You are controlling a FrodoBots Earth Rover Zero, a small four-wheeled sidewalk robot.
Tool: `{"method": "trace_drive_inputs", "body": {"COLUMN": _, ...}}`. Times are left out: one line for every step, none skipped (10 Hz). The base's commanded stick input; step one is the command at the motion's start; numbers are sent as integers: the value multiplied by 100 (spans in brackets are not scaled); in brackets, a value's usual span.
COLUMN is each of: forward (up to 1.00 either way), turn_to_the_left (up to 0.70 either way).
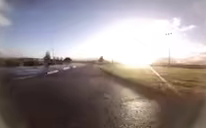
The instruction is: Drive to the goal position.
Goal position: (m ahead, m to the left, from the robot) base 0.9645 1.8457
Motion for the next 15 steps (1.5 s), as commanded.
{"method": "trace_drive_inputs", "body": {"forward": 45, "turn_to_the_left": 27}}
{"method": "trace_drive_inputs", "body": {"forward": 45, "turn_to_the_left": 27}}
{"method": "trace_drive_inputs", "body": {"forward": 45, "turn_to_the_left": 27}}
{"method": "trace_drive_inputs", "body": {"forward": 45, "turn_to_the_left": 27}}
{"method": "trace_drive_inputs", "body": {"forward": 45, "turn_to_the_left": 27}}
{"method": "trace_drive_inputs", "body": {"forward": 45, "turn_to_the_left": 27}}
{"method": "trace_drive_inputs", "body": {"forward": 45, "turn_to_the_left": 27}}
{"method": "trace_drive_inputs", "body": {"forward": 45, "turn_to_the_left": 27}}
{"method": "trace_drive_inputs", "body": {"forward": 45, "turn_to_the_left": 27}}
{"method": "trace_drive_inputs", "body": {"forward": 45, "turn_to_the_left": 27}}
{"method": "trace_drive_inputs", "body": {"forward": 45, "turn_to_the_left": 27}}
{"method": "trace_drive_inputs", "body": {"forward": 45, "turn_to_the_left": 16}}
{"method": "trace_drive_inputs", "body": {"forward": 45, "turn_to_the_left": 0}}
{"method": "trace_drive_inputs", "body": {"forward": 45, "turn_to_the_left": 0}}
{"method": "trace_drive_inputs", "body": {"forward": 45, "turn_to_the_left": 0}}
